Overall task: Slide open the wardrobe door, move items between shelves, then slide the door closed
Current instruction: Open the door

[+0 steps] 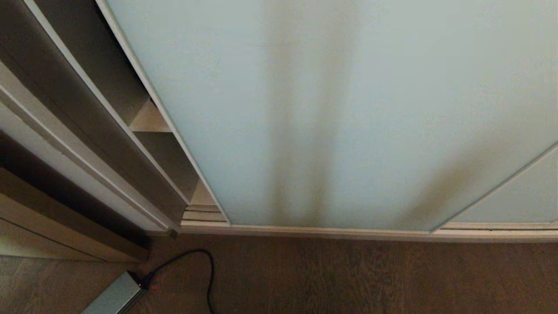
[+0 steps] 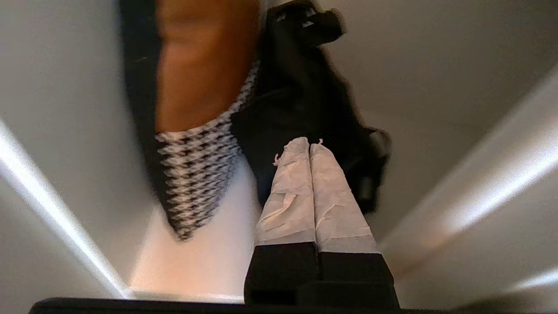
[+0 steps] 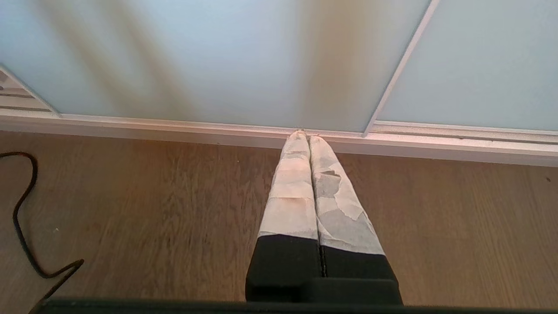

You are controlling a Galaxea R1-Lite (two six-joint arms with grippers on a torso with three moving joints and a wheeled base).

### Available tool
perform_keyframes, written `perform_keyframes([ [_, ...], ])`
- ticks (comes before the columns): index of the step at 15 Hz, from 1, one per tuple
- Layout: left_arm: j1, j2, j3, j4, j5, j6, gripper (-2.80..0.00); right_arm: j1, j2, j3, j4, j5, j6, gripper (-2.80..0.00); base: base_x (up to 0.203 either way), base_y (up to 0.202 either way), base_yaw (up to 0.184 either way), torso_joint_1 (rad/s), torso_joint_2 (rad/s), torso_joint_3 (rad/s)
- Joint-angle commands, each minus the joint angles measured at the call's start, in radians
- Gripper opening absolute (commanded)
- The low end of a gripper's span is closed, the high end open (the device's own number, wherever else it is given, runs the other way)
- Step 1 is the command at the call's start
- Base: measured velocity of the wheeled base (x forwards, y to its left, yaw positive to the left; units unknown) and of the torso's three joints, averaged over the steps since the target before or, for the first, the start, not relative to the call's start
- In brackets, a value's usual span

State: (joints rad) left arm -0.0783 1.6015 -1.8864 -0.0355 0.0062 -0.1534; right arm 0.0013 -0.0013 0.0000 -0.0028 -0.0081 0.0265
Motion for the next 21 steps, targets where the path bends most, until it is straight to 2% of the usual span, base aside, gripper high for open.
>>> perform_keyframes([
  [1,-0.06,0.067,-0.045,-0.004,0.041,0.004,-2.8,0.0,-0.002,0.0,0.0,0.0,0.0,-2.8,0.0,0.0,0.0,0.0,0.0,0.0],
  [4,-0.115,0.082,-0.046,-0.007,0.06,0.031,-2.8,0.0,-0.002,0.0,0.0,0.0,0.0,-2.8,0.0,0.0,0.0,0.0,0.0,0.0],
  [8,-0.168,0.08,-0.041,-0.009,0.087,0.023,-2.8,0.0,-0.002,0.0,0.0,0.0,0.001,-2.8,0.0,0.0,0.0,0.0,0.0,0.0],
  [14,-0.224,0.056,-0.038,-0.009,0.091,0.016,-2.8,0.0,-0.002,0.0,0.0,0.0,0.0,-2.8,0.0,0.0,0.0,0.0,0.0,0.0],
  [21,-0.385,0.049,-0.013,-0.01,0.126,0.015,-2.8,0.0,-0.002,0.0,0.0,0.0,0.0,-2.8,0.0,0.0,0.0,0.0,0.0,0.0],
])
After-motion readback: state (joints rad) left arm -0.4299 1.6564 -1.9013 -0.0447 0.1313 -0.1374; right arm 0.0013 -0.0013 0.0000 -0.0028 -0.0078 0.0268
